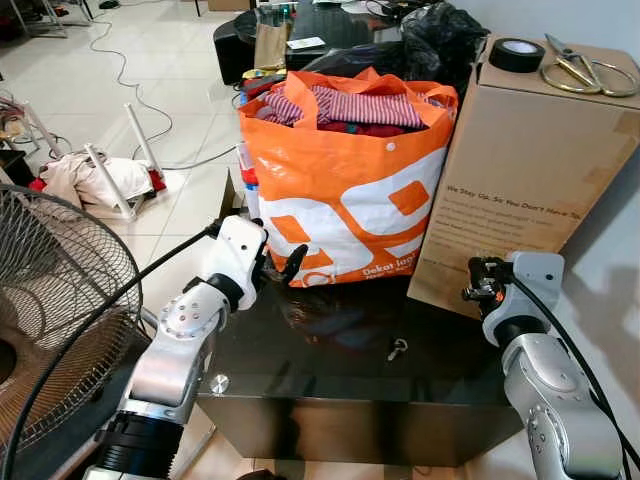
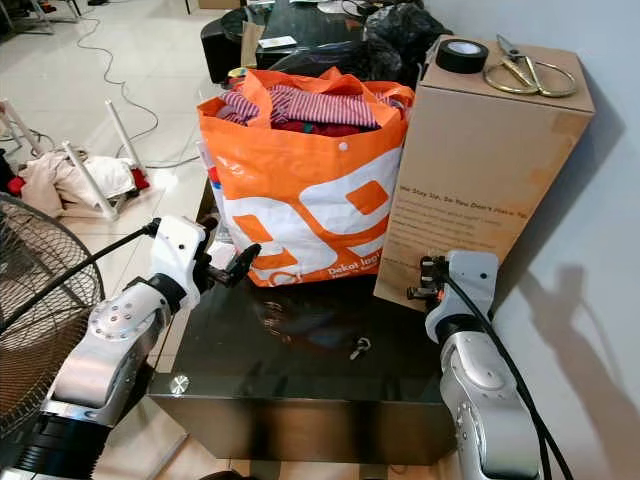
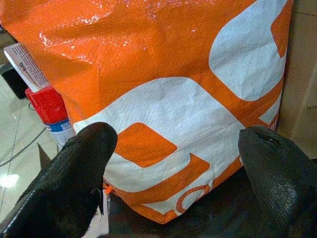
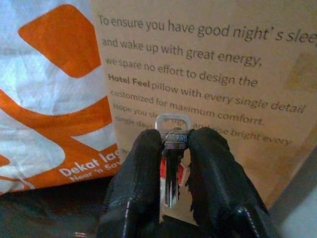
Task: Hang keys on a hook
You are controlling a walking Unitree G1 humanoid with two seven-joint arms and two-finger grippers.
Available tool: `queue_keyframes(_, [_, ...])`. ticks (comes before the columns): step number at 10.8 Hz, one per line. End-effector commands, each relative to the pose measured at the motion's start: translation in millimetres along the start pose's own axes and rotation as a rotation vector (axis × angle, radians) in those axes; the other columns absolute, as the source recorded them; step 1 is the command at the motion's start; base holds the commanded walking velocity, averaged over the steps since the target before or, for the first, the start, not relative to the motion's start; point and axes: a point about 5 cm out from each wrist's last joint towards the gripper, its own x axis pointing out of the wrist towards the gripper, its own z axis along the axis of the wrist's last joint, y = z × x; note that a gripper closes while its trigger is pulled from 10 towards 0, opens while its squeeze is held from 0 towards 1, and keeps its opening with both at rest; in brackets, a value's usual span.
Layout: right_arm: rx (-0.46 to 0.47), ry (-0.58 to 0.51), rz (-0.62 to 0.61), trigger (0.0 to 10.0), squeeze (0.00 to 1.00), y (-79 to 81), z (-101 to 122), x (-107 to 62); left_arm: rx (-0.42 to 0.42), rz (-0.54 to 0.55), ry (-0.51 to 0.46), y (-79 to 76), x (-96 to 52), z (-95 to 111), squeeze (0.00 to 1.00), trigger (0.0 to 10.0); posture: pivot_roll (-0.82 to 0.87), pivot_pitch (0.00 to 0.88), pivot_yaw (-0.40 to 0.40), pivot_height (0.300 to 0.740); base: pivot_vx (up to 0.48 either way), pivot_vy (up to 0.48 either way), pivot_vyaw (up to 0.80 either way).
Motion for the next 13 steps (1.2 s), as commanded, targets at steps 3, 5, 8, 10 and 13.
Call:
queue_keyframes(3, [-0.063, -0.022, -0.005, 10.0, 0.0, -1.3, 5.4, -0.1, 0.003, 0.012, 0.003, -2.4, -0.1, 1.3, 0.19, 10.0, -0.16, 0.0, 0.061, 0.74, 0.0, 0.0, 0.0])
queue_keyframes(5, [-0.085, -0.037, 0.004, 10.0, 0.0, -2.2, 8.3, -0.6, -0.002, 0.018, 0.004, -3.3, -2.6, 0.5, 0.19, 10.0, -0.16, 0.0, 0.053, 0.74, 0.0, 0.0, 0.0])
queue_keyframes(8, [-0.032, -0.012, 0.022, 10.0, 0.0, 0.9, 5.4, 0.9, -0.01, 0.039, 0.001, -2.9, -3.1, 0.6, 0.19, 10.0, -0.16, 0.0, 0.047, 0.74, 0.0, 0.0, 0.0])
queue_keyframes(10, [-0.046, -0.014, 0.021, 10.0, 0.0, 1.5, 7.0, 1.7, -0.007, 0.033, -0.002, -2.7, -0.8, 2.4, 0.19, 10.0, -0.17, 0.0, 0.054, 0.74, 0.0, 0.0, 0.0])
queue_keyframes(13, [-0.043, -0.012, 0.024, 10.0, 0.0, -0.4, 7.5, 6.5, -0.01, 0.042, -0.012, -1.2, 3.7, 3.2, 0.19, 10.0, -0.16, 0.0, 0.039, 0.74, 0.0, 0.0, 0.0])
